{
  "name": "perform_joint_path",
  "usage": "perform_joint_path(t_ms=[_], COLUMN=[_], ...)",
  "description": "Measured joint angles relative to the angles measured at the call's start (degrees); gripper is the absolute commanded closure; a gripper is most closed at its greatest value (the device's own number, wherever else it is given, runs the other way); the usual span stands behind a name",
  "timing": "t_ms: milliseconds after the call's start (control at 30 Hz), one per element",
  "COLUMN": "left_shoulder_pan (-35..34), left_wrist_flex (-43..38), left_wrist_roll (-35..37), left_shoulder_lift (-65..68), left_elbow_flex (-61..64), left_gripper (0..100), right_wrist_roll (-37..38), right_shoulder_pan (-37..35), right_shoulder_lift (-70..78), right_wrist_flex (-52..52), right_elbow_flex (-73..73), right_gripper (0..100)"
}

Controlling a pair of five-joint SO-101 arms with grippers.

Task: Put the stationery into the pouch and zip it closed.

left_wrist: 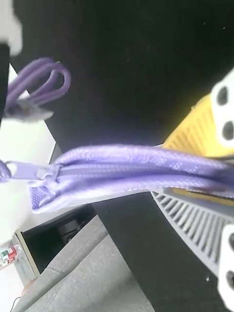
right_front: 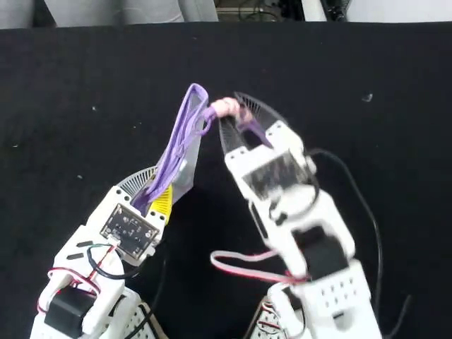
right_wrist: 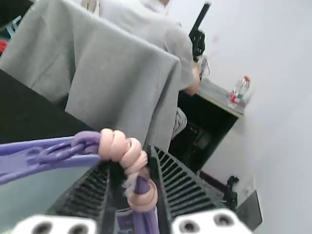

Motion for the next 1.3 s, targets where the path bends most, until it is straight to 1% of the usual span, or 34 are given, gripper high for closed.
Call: perform_joint_path(t_ms=[267,533,767,900,967,1067,1300], left_shoulder_pan=[0.00,-0.09,-0.09,-0.09,-0.09,0.00,0.00], left_wrist_flex=[-0.09,-0.09,-0.09,-0.09,-0.09,-0.09,-0.09], left_wrist_roll=[0.00,0.00,0.00,0.00,0.00,0.00,0.00], left_shoulder_lift=[0.00,0.00,0.00,0.00,0.00,0.00,0.00], left_elbow_flex=[0.00,0.00,0.00,0.00,0.00,0.09,0.09], left_gripper=[97,97,97,97,97,97,97], right_wrist_roll=[0.00,0.35,0.35,0.44,0.44,0.35,0.35], right_shoulder_pan=[2.64,2.64,7.03,8.35,8.88,12.13,12.40], right_shoulder_lift=[20.04,32.35,42.37,48.26,50.99,53.54,54.33], right_wrist_flex=[-0.26,-0.26,-0.18,-0.18,-0.18,-0.26,-0.18], right_elbow_flex=[-15.21,-25.14,-34.20,-38.77,-40.88,-43.52,-43.87], right_gripper=[98.7,98.7,98.7,98.7,98.7,98.7,98.7])
